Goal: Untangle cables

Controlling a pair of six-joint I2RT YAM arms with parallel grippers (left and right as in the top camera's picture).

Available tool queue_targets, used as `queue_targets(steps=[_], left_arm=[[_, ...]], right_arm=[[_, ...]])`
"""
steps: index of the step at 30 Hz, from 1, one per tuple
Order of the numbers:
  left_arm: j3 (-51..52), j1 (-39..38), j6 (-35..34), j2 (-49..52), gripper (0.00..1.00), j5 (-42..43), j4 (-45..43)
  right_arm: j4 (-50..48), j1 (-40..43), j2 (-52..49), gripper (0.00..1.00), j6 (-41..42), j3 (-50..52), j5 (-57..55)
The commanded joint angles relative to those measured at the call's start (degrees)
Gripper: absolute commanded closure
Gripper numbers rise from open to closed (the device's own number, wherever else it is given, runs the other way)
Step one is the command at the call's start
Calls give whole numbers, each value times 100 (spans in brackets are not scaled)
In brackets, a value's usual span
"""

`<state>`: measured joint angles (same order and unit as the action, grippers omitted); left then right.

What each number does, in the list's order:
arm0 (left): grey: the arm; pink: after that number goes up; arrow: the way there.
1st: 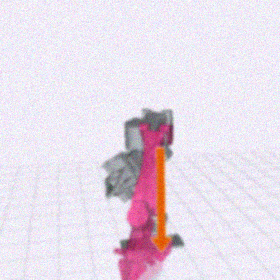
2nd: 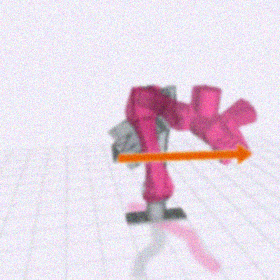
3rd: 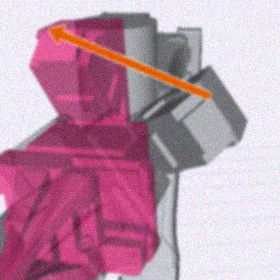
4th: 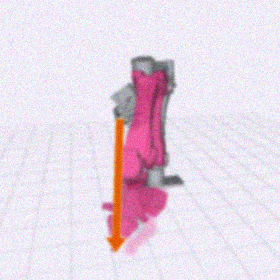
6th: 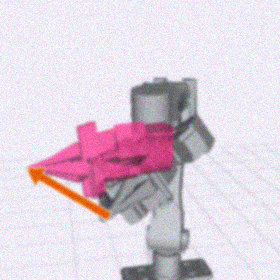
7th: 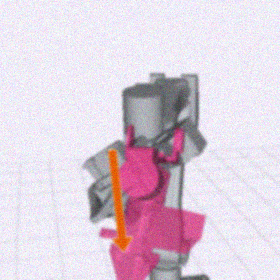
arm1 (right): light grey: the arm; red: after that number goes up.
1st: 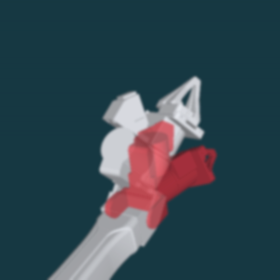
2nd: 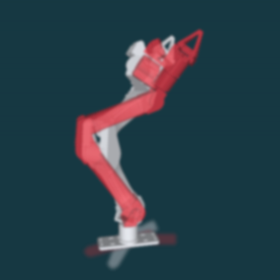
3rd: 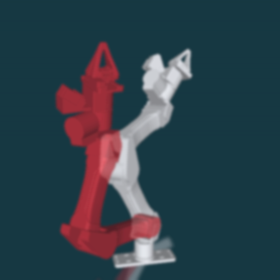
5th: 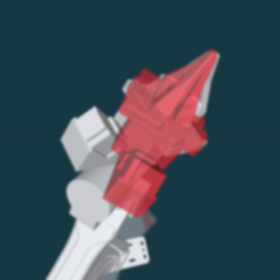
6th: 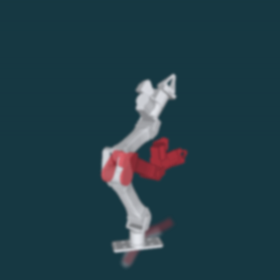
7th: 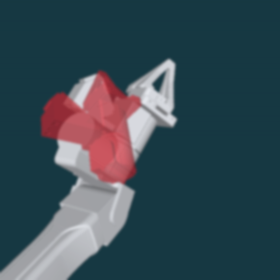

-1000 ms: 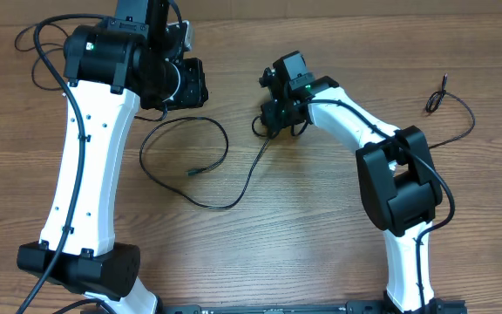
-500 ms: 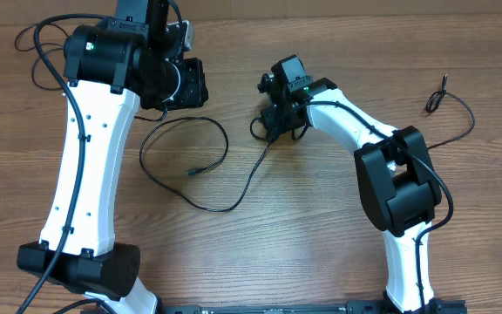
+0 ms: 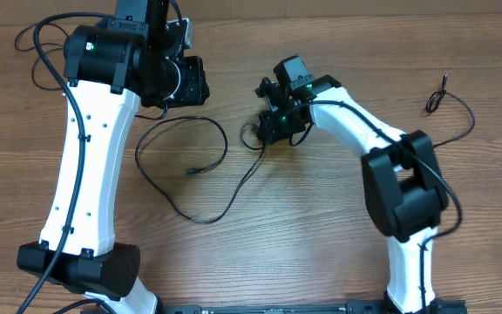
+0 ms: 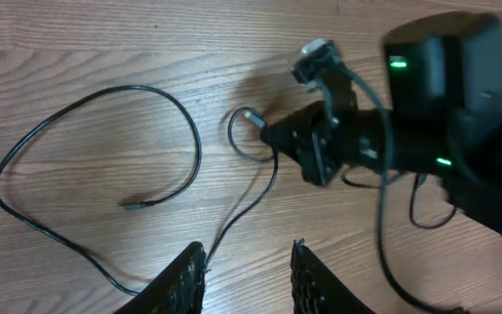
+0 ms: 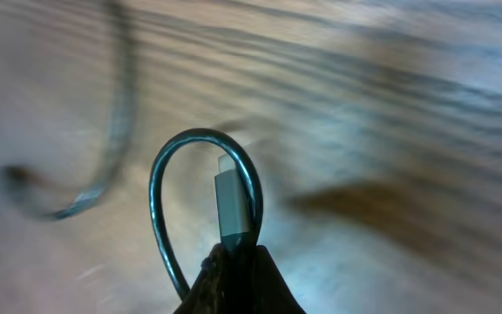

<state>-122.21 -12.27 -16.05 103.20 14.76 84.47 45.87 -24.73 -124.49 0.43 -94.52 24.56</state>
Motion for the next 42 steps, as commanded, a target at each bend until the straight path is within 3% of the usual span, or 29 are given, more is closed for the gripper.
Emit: queue_targets(steps=[1,6,11,23,32,36,39,40,42], left_arm=[[35,35,127,63,66,-2,-15],[35,35,157,63,62,81,-17],[35,35,968,63,63,1095,-81],[35,35,1029,63,63,1023,-68],[35,35,1005,63,65,1010,-50],[35,35,1005,63,67,1010,-50],[35,35,953,63,69,949,-48],[35,35,660,63,70,619,-37],[35,35,195,63,71,72,35]], right_arm=[[111,15,986,96,85,-275,1056],[269,15,1790,96,83,-275,1287],[286,15,2203,96,90,-273,1311],[-264,216,2302,95,474,-273,2516],[275,317,2282,91,807,-262,-1231],[540,317,2256,90,1027,-225,-1613],[710,317,2251,79,1027,-219,-1593],[772,317,2251,64,1027,-219,-1589],[815,302,2251,48,1029,-219,-1541]])
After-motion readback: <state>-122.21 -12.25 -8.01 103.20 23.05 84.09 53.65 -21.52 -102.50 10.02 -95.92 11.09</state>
